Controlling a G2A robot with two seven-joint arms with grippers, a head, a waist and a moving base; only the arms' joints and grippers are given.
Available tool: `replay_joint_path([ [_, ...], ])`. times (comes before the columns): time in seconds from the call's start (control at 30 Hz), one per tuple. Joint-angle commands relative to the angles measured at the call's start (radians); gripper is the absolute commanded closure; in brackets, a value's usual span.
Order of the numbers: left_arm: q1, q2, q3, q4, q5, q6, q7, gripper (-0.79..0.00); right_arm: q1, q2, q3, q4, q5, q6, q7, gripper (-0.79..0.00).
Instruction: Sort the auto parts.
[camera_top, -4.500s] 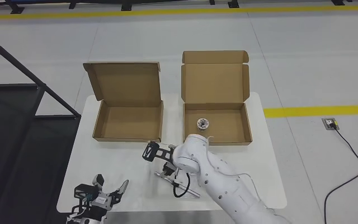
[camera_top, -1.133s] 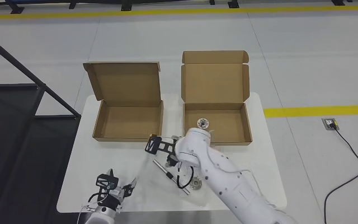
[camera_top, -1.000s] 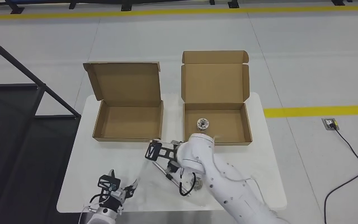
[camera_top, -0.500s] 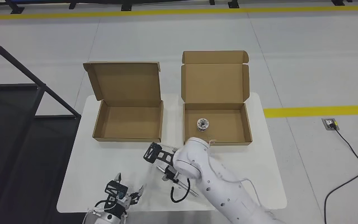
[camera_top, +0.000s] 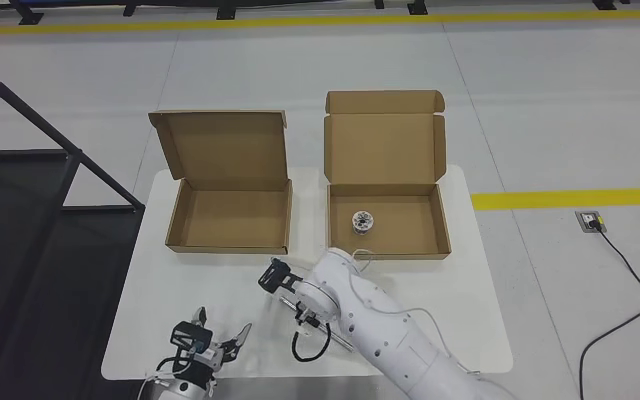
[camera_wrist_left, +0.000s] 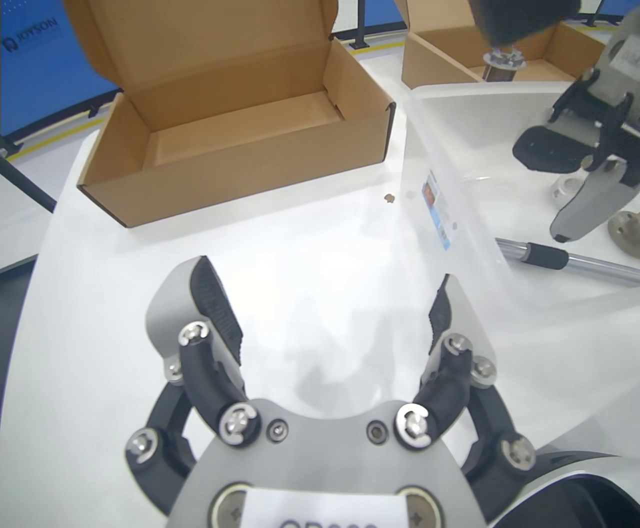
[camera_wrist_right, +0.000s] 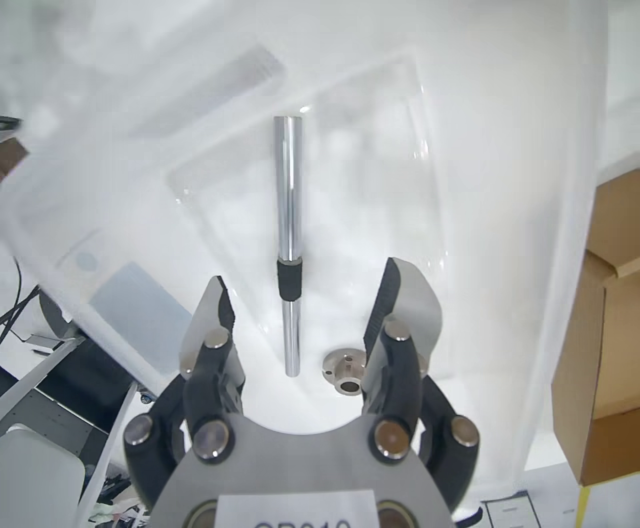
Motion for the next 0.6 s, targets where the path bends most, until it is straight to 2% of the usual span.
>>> replay_joint_path([
  [0.0,0.002,0.0,-0.004,-0.002,-0.003,-0.002,0.001,-0.785,0.003,-0.005,-0.005,0.02,0.002,0.011,-0.004,-0.557],
  [0.2,0.005,0.001,-0.01,-0.006,-0.007,-0.001,0.0,-0.785,-0.001,-0.012,-0.008,0.059,0.005,0.025,-0.026,-0.505],
  [0.23,0.006,0.001,-0.011,-0.007,-0.006,0.001,0.001,-0.785,-0.002,-0.013,-0.01,0.065,-0.001,0.035,-0.024,-0.456],
  [0.3,0.009,0.001,-0.012,-0.009,-0.005,0.002,0.003,-0.785,-0.005,-0.016,-0.016,0.072,-0.01,0.047,-0.023,-0.434],
  [0.33,0.01,0.002,-0.015,-0.011,-0.008,0.002,0.005,-0.785,-0.006,-0.018,-0.021,0.077,-0.019,0.054,-0.023,-0.391],
  [0.47,0.016,0.002,-0.022,-0.017,-0.013,0.004,0.007,-0.785,-0.012,-0.022,-0.03,0.087,-0.041,0.072,-0.036,-0.369],
  [0.57,0.019,0.002,-0.024,-0.019,-0.015,0.007,0.008,-0.785,-0.017,-0.024,-0.029,0.092,-0.042,0.07,-0.037,-0.382],
])
